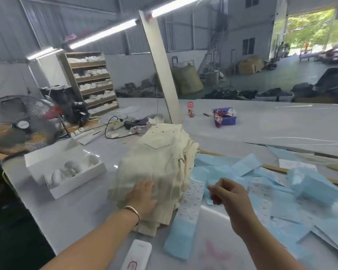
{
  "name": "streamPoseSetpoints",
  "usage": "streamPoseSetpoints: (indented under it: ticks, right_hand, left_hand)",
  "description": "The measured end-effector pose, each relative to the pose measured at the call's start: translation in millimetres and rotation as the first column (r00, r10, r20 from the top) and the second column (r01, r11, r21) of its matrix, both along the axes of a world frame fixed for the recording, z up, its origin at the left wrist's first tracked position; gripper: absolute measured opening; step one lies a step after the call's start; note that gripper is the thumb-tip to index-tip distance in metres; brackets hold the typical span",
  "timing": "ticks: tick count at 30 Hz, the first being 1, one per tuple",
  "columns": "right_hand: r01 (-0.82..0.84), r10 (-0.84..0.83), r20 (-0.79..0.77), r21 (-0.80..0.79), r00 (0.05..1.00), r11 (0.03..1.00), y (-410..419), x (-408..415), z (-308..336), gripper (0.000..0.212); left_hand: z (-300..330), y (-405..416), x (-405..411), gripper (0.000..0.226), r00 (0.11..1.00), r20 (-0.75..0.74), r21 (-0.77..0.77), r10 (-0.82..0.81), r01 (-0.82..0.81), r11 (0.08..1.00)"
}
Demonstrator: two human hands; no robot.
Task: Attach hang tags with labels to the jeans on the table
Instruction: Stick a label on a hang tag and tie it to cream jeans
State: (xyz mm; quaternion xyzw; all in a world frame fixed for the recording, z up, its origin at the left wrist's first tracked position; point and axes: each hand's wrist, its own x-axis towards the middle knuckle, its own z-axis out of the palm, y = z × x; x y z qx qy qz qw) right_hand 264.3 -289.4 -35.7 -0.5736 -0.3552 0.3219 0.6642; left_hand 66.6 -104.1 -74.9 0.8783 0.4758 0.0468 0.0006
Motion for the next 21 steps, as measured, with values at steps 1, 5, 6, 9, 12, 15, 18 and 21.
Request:
streamPoseSetpoints:
  ticks: [1,5,6,9,12,15,18,21]
  right_hand:
    - [0.003,-0.003,-0.027,-0.005,1.000,1.000,20.8,-6.6,-1.5,0.030]
    - [0.014,-0.017,-0.098,-0.038,0.995,0.999,80.4,-26.2,-14.8,0.034]
    - [0.016,-0.021,-0.109,-0.046,0.994,0.999,89.5,-28.5,-18.0,0.034]
    - [0.030,-0.042,-0.137,-0.085,0.990,0.996,108.3,-27.7,-27.9,0.035]
    - [0.042,-0.069,-0.170,-0.158,0.983,0.987,122.3,-25.0,-34.8,0.036]
    - [-0.086,0.028,-0.227,-0.249,0.974,0.965,140.0,-31.5,-33.9,0.024]
    - [-0.282,0.236,-0.197,-0.253,0.952,0.926,155.7,-47.7,-27.3,0.039]
    - [-0.317,0.302,-0.098,-0.215,0.948,0.924,170.3,-64.9,-17.8,0.044]
  left_hand:
    - [-14.1,15.6,3.2,0.068,0.994,-0.102,0.044,-0.028,0.033,0.999]
    - [-55.2,50.9,23.4,0.110,0.965,-0.246,0.156,-0.086,0.127,0.980]
    - [-55.3,56.0,26.8,0.114,0.971,-0.213,0.187,-0.107,0.148,0.971]
    - [-45.9,75.4,22.8,0.107,0.930,-0.147,0.326,-0.338,0.368,0.871]
    - [-32.5,104.5,0.1,0.071,0.766,-0.007,0.519,-0.643,0.553,0.652]
    - [3.0,124.6,-17.4,0.043,0.692,0.300,0.451,-0.657,0.503,0.737]
    - [25.6,131.8,-19.2,0.035,0.688,0.409,0.398,-0.599,0.456,0.796]
    - [28.8,132.3,-12.3,0.043,0.671,0.451,0.344,-0.588,0.477,0.808]
